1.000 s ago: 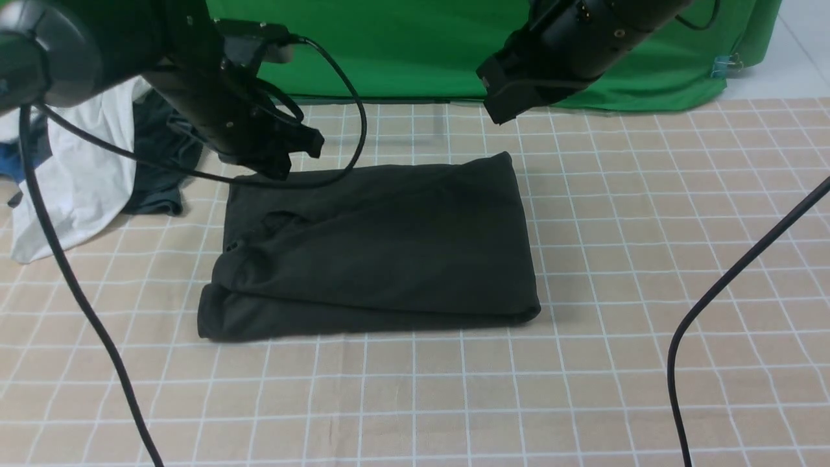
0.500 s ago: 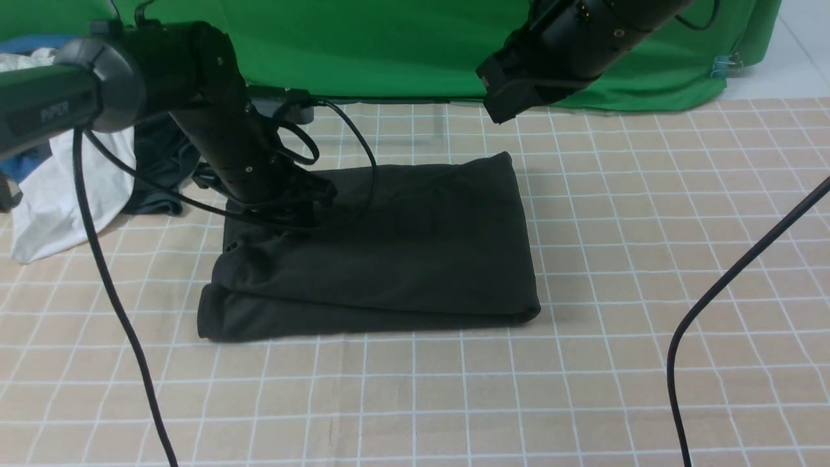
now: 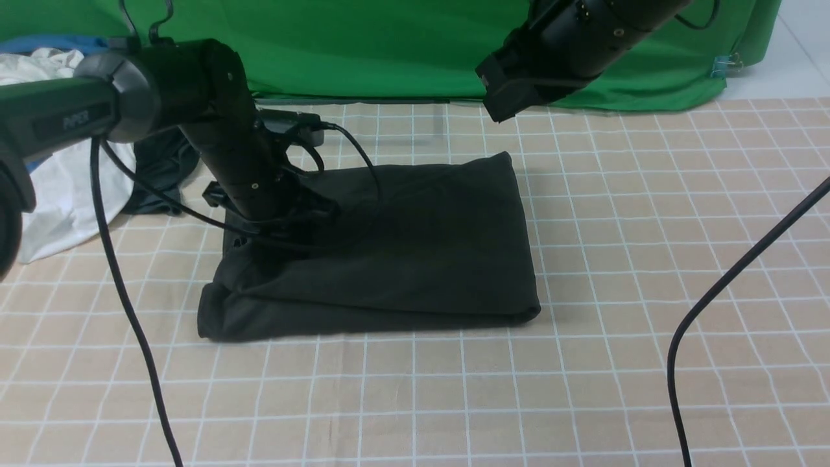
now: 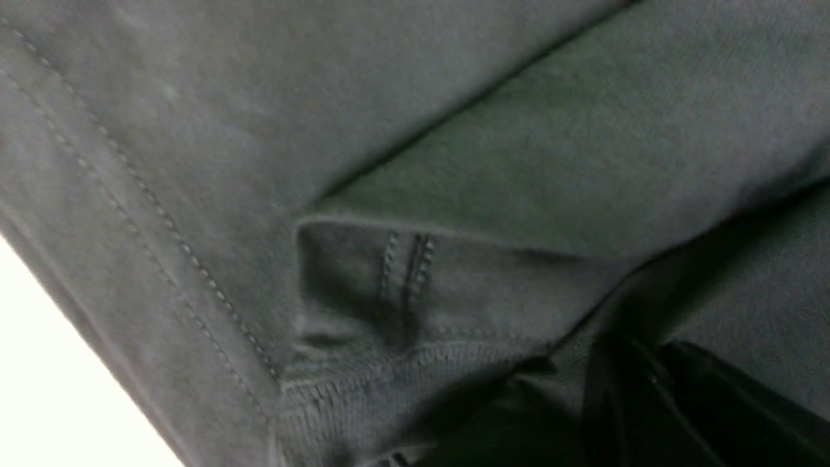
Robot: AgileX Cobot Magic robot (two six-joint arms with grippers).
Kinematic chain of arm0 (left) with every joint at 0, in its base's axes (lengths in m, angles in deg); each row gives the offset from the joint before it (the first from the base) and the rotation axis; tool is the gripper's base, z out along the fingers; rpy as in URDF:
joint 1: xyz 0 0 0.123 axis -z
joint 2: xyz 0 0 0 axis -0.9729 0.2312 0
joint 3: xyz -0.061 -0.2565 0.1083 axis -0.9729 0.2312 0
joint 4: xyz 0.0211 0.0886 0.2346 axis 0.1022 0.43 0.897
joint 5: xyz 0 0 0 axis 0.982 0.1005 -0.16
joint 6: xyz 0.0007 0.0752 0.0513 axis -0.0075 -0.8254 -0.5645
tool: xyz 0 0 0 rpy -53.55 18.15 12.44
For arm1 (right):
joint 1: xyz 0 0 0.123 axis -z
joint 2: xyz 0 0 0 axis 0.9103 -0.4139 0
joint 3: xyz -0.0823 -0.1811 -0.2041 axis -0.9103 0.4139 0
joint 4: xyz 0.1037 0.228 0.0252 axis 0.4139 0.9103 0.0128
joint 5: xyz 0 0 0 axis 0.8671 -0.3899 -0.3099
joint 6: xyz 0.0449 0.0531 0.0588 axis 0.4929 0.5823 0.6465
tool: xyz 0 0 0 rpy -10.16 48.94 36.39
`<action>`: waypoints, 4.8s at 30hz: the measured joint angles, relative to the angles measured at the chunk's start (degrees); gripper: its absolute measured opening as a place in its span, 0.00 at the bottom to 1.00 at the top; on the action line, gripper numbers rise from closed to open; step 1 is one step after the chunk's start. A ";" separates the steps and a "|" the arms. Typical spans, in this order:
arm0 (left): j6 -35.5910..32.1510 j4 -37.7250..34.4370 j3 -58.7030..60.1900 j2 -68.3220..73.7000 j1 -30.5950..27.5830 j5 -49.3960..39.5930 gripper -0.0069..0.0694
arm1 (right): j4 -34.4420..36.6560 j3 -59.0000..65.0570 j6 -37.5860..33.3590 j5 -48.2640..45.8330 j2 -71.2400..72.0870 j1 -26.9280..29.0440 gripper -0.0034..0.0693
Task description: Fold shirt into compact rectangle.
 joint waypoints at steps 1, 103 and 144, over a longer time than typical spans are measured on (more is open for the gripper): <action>0.14 0.06 -0.13 0.00 0.00 0.05 0.12 | 0.00 0.00 0.00 0.00 0.00 0.00 0.10; 20.41 10.69 -0.65 -10.41 0.29 1.83 0.24 | 0.00 0.06 0.00 -2.29 0.00 0.00 0.14; 19.85 -4.90 16.21 -11.22 -1.38 8.74 0.11 | 7.21 7.89 1.56 9.95 -16.45 -4.98 0.14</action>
